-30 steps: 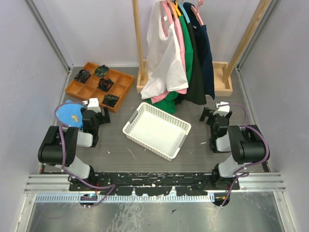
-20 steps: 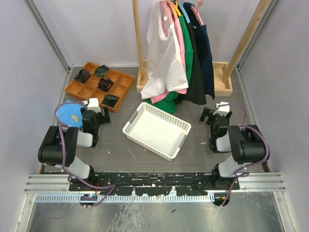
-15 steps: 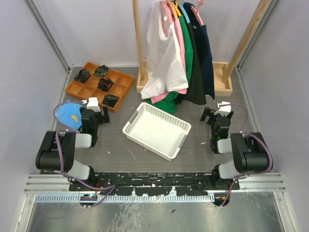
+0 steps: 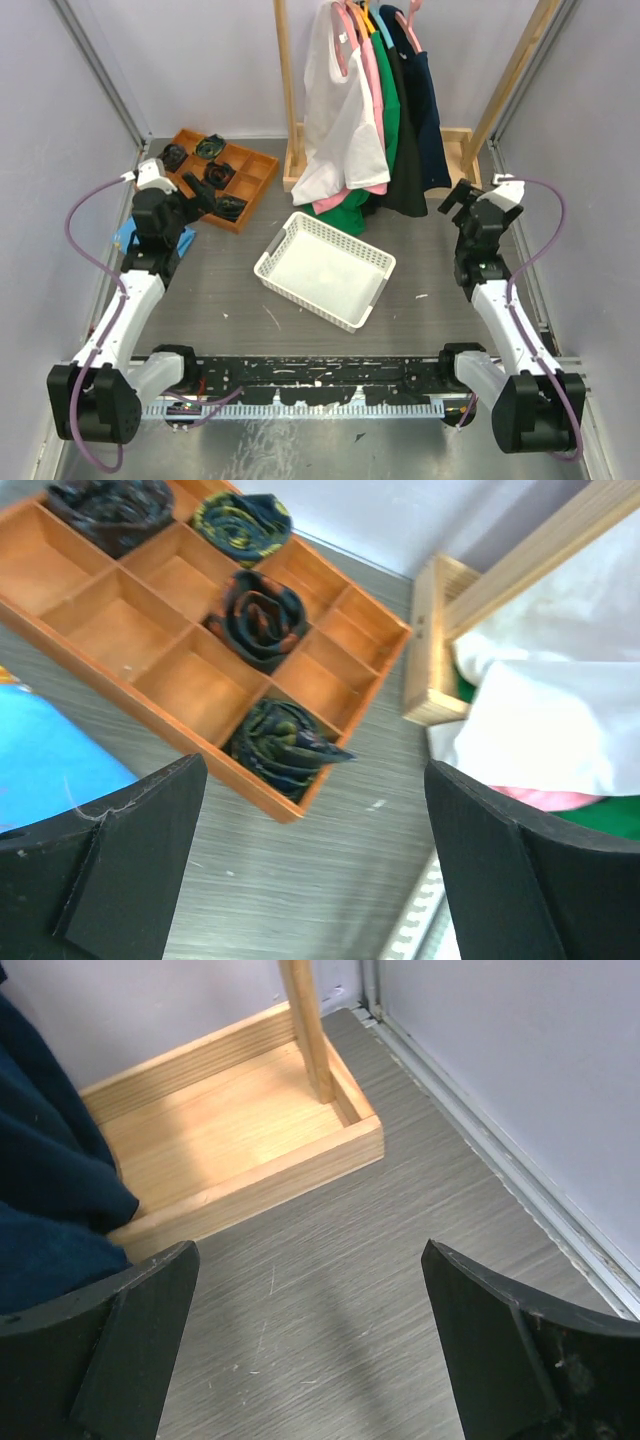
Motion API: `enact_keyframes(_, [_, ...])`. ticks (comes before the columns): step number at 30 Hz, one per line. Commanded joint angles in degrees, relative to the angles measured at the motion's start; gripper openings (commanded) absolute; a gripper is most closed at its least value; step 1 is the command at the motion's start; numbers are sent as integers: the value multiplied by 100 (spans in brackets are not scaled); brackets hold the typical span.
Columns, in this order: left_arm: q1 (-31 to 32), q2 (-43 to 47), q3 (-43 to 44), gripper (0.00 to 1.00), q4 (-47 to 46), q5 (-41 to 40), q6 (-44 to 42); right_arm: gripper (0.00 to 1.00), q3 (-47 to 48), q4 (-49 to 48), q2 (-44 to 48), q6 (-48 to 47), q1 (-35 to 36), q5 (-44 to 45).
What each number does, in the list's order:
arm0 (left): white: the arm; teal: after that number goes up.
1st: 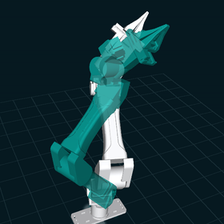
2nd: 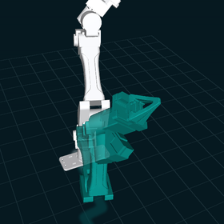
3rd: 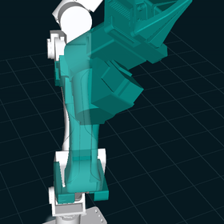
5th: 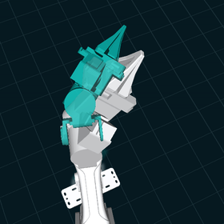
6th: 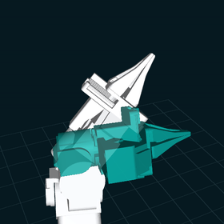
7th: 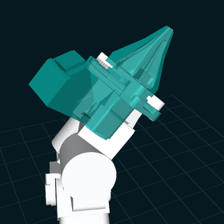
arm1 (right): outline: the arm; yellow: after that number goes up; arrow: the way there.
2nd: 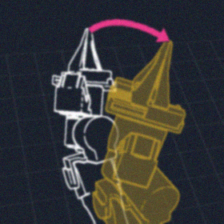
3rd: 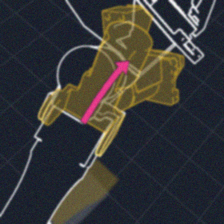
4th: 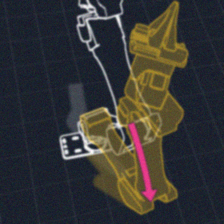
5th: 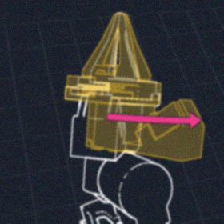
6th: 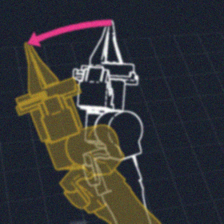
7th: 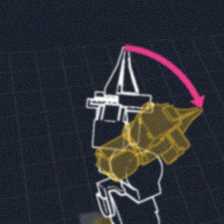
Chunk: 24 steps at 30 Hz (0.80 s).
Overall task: Remove the t-shirt from the hanger
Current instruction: Pick up the hanger from the clothesline.
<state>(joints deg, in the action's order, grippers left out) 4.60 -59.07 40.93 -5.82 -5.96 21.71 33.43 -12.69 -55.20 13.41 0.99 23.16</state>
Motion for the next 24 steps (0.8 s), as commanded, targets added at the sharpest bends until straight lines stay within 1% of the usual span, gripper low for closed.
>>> enact_keyframes(1, [6,45,638,98,1156,857,1357,100,1054,1620,204,679,-23,694])
enact_keyframes(4, [6,-84,1056,98,1499,1278,1945,100,1433,1799,295,673,-16,858])
enact_keyframes(6, [6,-113,1295,98,1777,1451,2303,100,1573,1711,318,602,71,1184])
enact_keyframes(8, [6,19,1335,98,1771,1457,2554,100,1672,1405,272,223,212,1404])
enact_keyframes(10, [13,283,1406,98,1777,1244,2663,100,1903,1388,226,209,226,1524])
enact_keyframes(12, [6,384,1683,98,1946,1142,2444,100,2245,1639,144,246,217,1510])
enact_keyframes(13, [6,321,1947,98,2161,1219,2158,100,2448,1843,121,297,217,1491])
enact_keyframes(15, [14,32,2743,98,2956,1427,1518,100,2886,2328,55,482,217,1367])
enact_keyframes(16, [90,-103,3146,98,3346,1352,1248,100,3151,2531,-2,484,222,1215])
enact_keyframes(17, [242,-152,3423,98,3628,1074,893,100,3416,2749,-73,473,218,1081])
enact_keyframes(18, [340,-150,3589,98,3815,943,713,100,3665,2949,-143,496,217,969])
enact_keyframes(22, [380,-251,4245,98,4283,746,398,99,4505,3337,-394,531,215,386])
enact_keyframes(24, [390,-371,4626,98,4474,894,220,99,4972,3660,-604,651,217,28])
